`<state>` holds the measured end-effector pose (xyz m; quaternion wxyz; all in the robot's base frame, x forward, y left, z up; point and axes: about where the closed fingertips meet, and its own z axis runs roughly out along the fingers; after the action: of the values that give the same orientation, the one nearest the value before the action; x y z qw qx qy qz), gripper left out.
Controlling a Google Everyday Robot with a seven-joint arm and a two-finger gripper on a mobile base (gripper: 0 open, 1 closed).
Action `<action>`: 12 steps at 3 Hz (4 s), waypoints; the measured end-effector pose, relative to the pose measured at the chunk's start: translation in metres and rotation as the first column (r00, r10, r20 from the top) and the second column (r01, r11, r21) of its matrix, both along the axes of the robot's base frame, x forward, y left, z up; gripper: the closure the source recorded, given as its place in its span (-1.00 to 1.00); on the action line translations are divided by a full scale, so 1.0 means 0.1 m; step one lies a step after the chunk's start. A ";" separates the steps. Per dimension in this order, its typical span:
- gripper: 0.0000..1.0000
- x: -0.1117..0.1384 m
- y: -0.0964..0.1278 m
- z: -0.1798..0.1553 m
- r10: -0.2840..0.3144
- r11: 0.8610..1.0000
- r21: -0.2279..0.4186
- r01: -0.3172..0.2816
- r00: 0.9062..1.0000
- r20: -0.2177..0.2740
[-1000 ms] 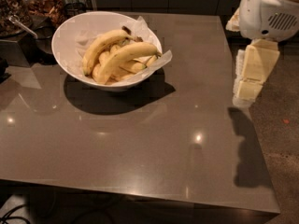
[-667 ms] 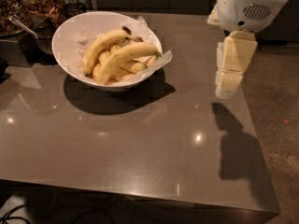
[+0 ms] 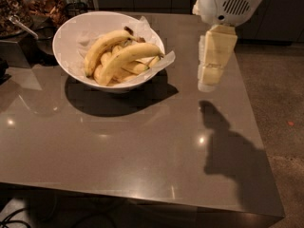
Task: Pick banana from white bowl
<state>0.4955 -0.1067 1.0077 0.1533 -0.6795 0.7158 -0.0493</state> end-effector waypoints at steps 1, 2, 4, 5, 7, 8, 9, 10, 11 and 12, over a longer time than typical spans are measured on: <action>-1.00 0.14 0.49 0.06 0.066 0.997 -0.034 -0.065 0.998 0.019; -1.00 0.31 0.91 0.07 0.122 0.991 -0.050 -0.122 0.992 0.015; -0.64 0.78 1.35 -0.02 0.129 0.990 -0.055 -0.129 0.992 0.010; -0.30 0.95 1.43 -0.09 0.115 0.992 -0.056 -0.115 0.993 0.004; -0.12 1.10 1.52 -0.33 0.104 0.991 -0.083 -0.106 0.994 -0.036; -0.04 1.13 1.54 -0.48 0.100 0.989 -0.101 -0.106 0.993 -0.064; -0.04 1.15 1.53 -0.58 0.098 0.987 -0.121 -0.107 0.992 -0.082; 0.04 1.18 1.52 -0.60 0.103 0.984 -0.141 -0.113 0.992 -0.078; 0.04 1.22 1.54 -0.61 0.110 0.980 -0.160 -0.121 0.991 -0.073; 0.04 1.24 1.57 -0.69 0.121 0.976 -0.171 -0.134 0.989 -0.085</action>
Offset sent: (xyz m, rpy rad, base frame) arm 0.0365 0.1247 -0.0007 -0.1221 0.0730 0.1849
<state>0.6192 0.0498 0.9383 0.0688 -0.7362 0.6688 -0.0772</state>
